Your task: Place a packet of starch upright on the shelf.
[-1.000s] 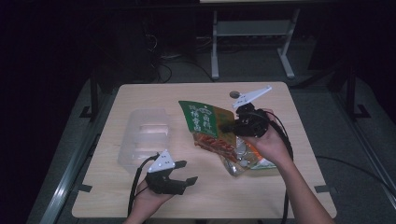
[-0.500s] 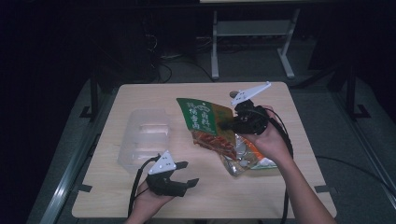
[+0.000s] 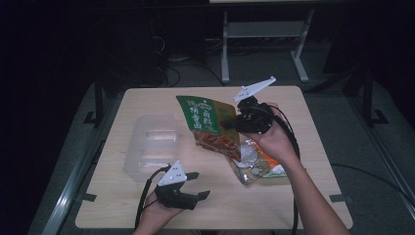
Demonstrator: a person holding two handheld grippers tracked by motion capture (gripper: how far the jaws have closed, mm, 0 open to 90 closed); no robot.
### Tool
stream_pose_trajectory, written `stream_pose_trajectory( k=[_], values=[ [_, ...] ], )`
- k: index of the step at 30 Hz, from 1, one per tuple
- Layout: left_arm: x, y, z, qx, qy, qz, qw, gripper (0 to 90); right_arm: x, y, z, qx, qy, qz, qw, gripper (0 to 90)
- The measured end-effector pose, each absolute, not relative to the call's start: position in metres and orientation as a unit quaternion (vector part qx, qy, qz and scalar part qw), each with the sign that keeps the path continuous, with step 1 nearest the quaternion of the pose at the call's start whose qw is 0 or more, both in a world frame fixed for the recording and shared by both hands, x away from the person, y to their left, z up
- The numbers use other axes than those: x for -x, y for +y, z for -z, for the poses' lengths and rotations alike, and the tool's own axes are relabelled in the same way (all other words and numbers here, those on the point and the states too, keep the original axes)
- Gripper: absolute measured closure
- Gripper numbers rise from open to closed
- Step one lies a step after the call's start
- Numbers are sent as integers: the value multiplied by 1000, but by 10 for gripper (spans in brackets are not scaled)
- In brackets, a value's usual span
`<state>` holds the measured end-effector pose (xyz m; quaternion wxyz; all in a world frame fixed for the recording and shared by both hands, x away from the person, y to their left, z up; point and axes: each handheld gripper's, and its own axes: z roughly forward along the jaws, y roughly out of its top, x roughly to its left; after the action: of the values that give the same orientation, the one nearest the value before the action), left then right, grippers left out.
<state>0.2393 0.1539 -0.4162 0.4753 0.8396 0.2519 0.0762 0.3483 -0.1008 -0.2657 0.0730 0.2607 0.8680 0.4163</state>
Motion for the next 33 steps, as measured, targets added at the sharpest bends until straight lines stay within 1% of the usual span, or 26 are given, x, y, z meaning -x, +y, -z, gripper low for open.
stream_pose_trajectory(
  k=[9,18,24,33],
  values=[
    [-237,153,416,-837,255,-71,479,292,-355,-83,257,-248,871,-418,66,900],
    [-236,160,415,-841,252,-75,472,288,-372,-60,247,-246,870,-422,67,900],
    [-235,162,417,-839,253,-75,476,283,-383,-43,244,-239,871,-423,71,900],
    [-234,164,421,-843,247,-79,471,277,-399,-22,243,-240,870,-425,63,900]
  ],
)
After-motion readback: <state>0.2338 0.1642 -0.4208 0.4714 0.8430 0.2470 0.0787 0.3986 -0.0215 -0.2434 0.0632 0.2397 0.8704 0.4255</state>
